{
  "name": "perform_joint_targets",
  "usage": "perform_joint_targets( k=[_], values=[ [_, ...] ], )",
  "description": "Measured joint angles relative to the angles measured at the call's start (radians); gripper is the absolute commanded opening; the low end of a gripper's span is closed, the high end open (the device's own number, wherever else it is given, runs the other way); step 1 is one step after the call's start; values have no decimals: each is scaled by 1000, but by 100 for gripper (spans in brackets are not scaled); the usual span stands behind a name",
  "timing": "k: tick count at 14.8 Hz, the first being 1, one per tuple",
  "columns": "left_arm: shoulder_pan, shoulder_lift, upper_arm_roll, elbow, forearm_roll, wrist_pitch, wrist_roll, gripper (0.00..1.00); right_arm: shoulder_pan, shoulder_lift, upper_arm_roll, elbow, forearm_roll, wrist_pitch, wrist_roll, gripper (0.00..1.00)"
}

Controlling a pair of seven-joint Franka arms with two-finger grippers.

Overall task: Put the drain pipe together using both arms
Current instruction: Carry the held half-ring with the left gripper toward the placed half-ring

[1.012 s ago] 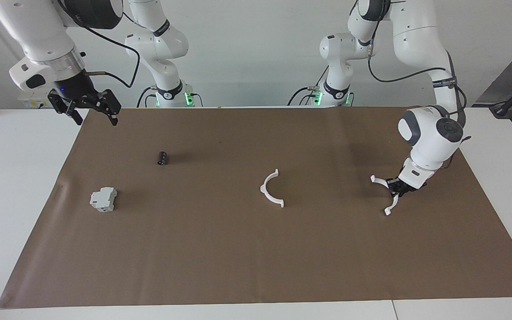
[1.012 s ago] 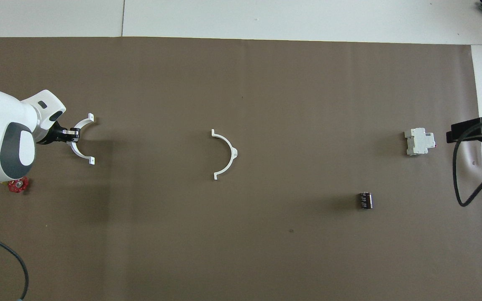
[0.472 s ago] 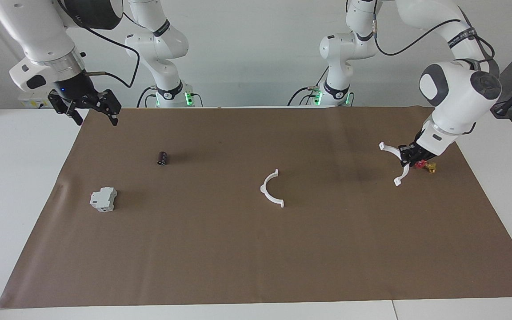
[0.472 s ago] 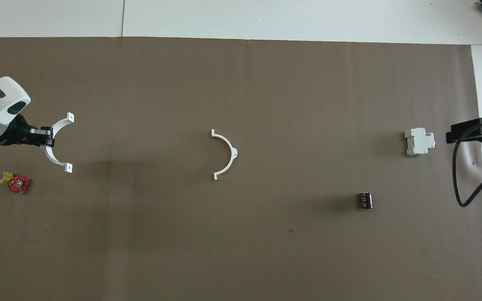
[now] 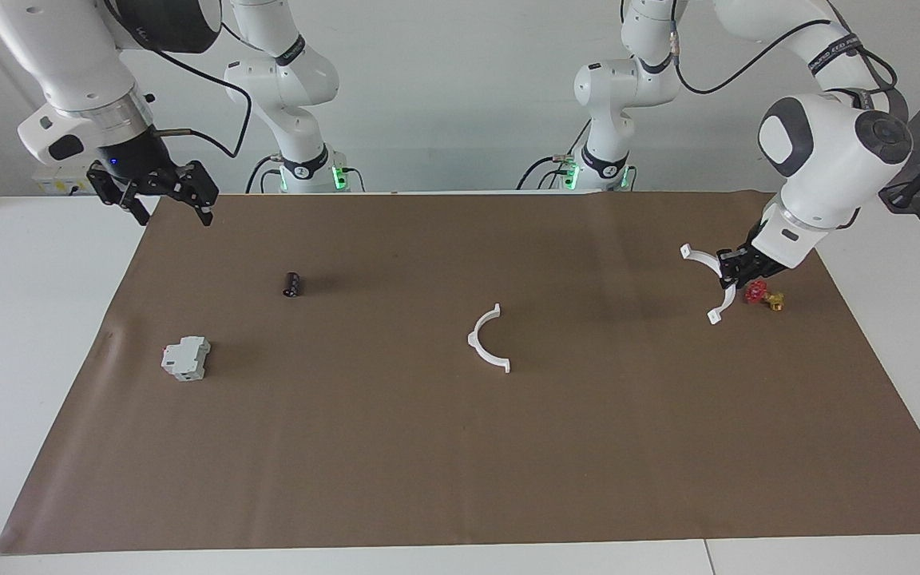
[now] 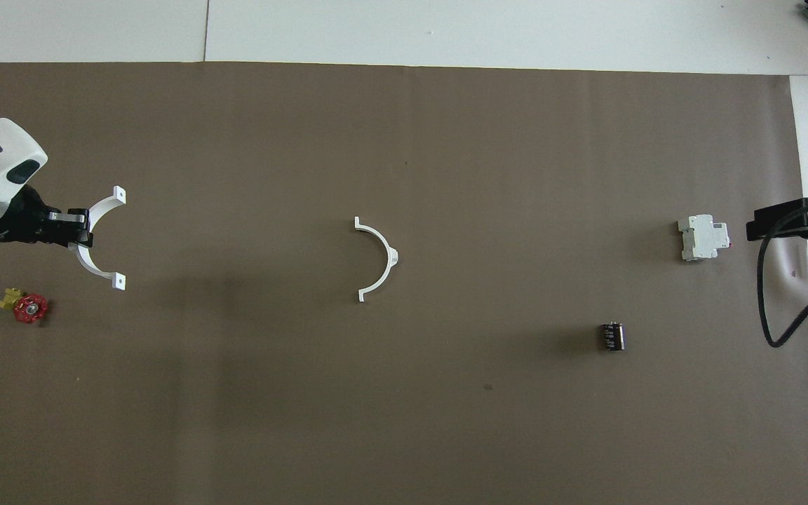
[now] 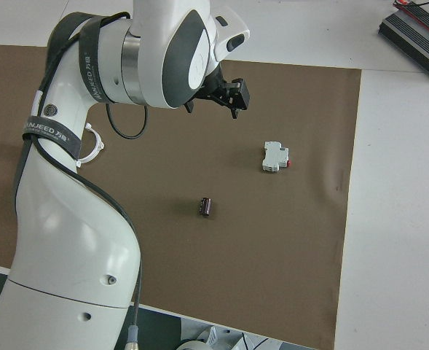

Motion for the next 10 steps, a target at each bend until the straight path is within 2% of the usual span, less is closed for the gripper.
perform_joint_targets(
  k=[6,10],
  values=[
    [-86,47,-32,7,-1,55,-197,0,0,0,0,0,0,0,0,100],
    [-117,106,-61,61,-1,65,-277,0,0,0,0,0,0,0,0,100]
  ],
)
